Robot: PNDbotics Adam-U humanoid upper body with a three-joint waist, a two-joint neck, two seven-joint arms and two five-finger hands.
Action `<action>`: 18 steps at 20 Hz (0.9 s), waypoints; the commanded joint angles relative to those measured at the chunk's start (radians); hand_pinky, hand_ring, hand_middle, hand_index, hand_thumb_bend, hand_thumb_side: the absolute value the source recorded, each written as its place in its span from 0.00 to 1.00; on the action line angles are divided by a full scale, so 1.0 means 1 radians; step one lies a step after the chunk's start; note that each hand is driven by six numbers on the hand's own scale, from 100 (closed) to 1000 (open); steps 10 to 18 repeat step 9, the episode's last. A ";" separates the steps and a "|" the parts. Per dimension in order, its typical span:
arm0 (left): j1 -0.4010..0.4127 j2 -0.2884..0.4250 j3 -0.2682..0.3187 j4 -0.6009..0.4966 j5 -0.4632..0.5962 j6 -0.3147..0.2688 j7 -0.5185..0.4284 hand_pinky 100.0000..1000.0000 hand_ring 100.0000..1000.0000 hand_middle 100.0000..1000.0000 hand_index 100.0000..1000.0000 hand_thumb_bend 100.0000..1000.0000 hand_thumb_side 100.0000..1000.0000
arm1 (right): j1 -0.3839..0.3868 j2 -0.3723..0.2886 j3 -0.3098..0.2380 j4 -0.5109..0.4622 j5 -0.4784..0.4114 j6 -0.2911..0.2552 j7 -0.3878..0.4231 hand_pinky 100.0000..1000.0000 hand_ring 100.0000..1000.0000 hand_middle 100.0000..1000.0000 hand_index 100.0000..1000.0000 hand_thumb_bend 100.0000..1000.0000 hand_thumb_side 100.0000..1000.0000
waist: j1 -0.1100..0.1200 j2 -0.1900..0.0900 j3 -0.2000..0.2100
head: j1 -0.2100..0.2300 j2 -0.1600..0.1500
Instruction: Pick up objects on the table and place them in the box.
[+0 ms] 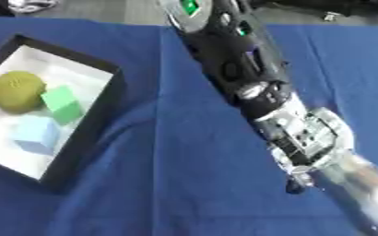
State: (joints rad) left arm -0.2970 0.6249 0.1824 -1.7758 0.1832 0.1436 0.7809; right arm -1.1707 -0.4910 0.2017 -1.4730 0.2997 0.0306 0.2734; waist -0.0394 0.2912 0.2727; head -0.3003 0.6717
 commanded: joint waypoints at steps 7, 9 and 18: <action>0.009 0.044 0.007 -0.005 -0.010 -0.001 -0.007 0.69 0.76 0.84 0.83 0.45 0.54 | 0.189 -0.263 -0.150 -0.228 -0.413 0.094 -0.227 0.94 0.84 0.73 0.83 0.13 0.15 | 0.020 -0.047 -0.039 | 0.053 0.010; 0.003 0.038 0.004 -0.009 -0.012 -0.003 -0.013 0.69 0.77 0.84 0.83 0.45 0.54 | 0.265 -0.289 -0.186 -0.265 -0.461 0.098 -0.270 0.95 0.84 0.73 0.83 0.09 0.21 | 0.021 -0.047 -0.044 | 0.059 0.011; 0.003 0.038 0.004 -0.009 -0.012 -0.003 -0.013 0.69 0.77 0.84 0.83 0.45 0.54 | 0.265 -0.289 -0.186 -0.265 -0.461 0.098 -0.270 0.95 0.84 0.73 0.83 0.09 0.21 | 0.021 -0.047 -0.044 | 0.059 0.011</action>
